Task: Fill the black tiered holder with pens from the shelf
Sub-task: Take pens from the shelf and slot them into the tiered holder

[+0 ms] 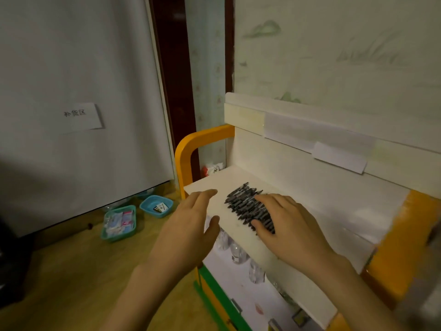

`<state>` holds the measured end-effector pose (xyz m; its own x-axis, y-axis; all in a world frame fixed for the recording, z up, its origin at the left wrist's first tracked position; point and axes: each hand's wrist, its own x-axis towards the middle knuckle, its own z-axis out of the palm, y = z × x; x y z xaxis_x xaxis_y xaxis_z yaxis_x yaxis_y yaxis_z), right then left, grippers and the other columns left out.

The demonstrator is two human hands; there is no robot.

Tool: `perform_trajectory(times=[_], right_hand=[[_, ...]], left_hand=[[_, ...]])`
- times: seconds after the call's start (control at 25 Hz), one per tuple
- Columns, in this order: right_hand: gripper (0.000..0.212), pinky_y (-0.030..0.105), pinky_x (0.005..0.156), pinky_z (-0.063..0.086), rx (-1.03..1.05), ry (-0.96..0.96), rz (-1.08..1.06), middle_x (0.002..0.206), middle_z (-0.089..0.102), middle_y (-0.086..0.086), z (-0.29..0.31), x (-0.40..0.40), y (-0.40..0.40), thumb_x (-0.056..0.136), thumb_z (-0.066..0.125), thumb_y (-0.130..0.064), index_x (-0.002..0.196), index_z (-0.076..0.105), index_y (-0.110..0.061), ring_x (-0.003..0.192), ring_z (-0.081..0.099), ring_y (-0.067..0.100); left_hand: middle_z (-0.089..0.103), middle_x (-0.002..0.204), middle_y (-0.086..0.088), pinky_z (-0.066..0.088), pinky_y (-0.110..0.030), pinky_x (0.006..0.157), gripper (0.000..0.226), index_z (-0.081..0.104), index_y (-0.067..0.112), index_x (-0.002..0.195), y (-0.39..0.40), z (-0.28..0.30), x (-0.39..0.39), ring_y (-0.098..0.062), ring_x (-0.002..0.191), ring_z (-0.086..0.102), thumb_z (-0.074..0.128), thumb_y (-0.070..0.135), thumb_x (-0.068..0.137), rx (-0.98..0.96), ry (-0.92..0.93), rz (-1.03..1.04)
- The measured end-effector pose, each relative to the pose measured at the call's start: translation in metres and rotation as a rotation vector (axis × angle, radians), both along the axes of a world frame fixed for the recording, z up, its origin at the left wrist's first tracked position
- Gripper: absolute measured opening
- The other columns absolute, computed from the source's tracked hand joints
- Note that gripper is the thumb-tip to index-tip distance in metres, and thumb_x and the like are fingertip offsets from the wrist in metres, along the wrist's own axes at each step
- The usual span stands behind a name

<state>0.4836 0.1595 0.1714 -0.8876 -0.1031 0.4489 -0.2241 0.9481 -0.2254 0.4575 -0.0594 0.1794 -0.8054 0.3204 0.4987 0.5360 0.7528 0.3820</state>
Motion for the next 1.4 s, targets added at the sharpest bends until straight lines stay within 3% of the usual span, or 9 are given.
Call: perform_trajectory(times=[0.2,0.44,0.64,0.88,1.0,1.2,1.4], right_hand=[[0.048,0.029,0.098,0.045,-0.064,-0.006,-0.123,0.133,0.054,-0.012,-0.026,-0.06,0.002,0.092,0.053,-0.047,0.136,0.046,-0.031,0.119,0.049,0.01],[0.048,0.03,0.095,0.046,-0.144,-0.08,-0.298,0.133,0.054,-0.008,-0.068,-0.146,0.035,0.094,0.05,-0.048,0.139,0.045,-0.029,0.118,0.051,0.014],[0.048,0.031,0.093,0.046,-0.13,-0.201,-0.392,0.132,0.055,-0.006,-0.088,-0.201,0.046,0.096,0.047,-0.047,0.14,0.042,-0.028,0.116,0.05,0.016],[0.049,0.032,0.094,0.045,-0.105,-0.296,-0.521,0.131,0.057,-0.004,-0.101,-0.235,0.04,0.095,0.049,-0.045,0.14,0.044,-0.027,0.115,0.052,0.017],[0.049,0.034,0.1,0.043,-0.129,-0.324,-0.596,0.136,0.053,-0.006,-0.104,-0.245,0.032,0.096,0.047,-0.045,0.142,0.042,-0.028,0.12,0.05,0.017],[0.05,0.032,0.106,0.037,-0.142,-0.357,-0.673,0.14,0.048,-0.008,-0.112,-0.256,0.018,0.097,0.044,-0.047,0.143,0.038,-0.029,0.126,0.045,0.016],[0.05,0.032,0.11,0.033,-0.134,-0.379,-0.706,0.143,0.044,-0.008,-0.115,-0.258,0.012,0.098,0.042,-0.048,0.144,0.036,-0.029,0.129,0.042,0.016]], left_hand=[[0.04,0.144,0.014,0.047,-0.021,0.084,0.054,0.025,0.042,0.14,0.021,-0.02,-0.084,-0.008,0.11,0.056,0.052,0.043,0.093,-0.064,-0.02,-0.07],[0.041,0.143,0.01,0.05,-0.028,0.087,0.052,0.027,0.036,0.141,0.06,-0.043,-0.219,-0.012,0.121,0.05,0.05,0.043,0.094,-0.183,-0.047,-0.208],[0.044,0.142,0.0,0.044,-0.031,0.095,0.052,0.036,0.023,0.143,0.084,-0.092,-0.3,-0.018,0.123,0.048,0.051,0.039,0.095,-0.199,-0.248,-0.256],[0.05,0.132,-0.009,0.046,-0.033,0.093,0.06,0.043,0.014,0.137,0.105,-0.156,-0.364,-0.024,0.116,0.051,0.054,0.051,0.09,-0.286,-0.541,-0.232],[0.05,0.124,-0.01,0.048,-0.035,0.092,0.059,0.05,0.011,0.125,0.113,-0.175,-0.386,-0.024,0.111,0.048,0.055,0.056,0.087,-0.346,-0.585,-0.253],[0.046,0.113,-0.007,0.05,-0.033,0.087,0.043,0.052,0.013,0.11,0.125,-0.185,-0.404,-0.021,0.103,0.047,0.063,0.045,0.082,-0.322,-0.638,-0.355],[0.05,0.115,-0.012,0.052,-0.032,0.083,0.061,0.05,0.006,0.116,0.14,-0.181,-0.417,-0.022,0.101,0.05,0.076,0.039,0.073,-0.403,-0.713,-0.359]])
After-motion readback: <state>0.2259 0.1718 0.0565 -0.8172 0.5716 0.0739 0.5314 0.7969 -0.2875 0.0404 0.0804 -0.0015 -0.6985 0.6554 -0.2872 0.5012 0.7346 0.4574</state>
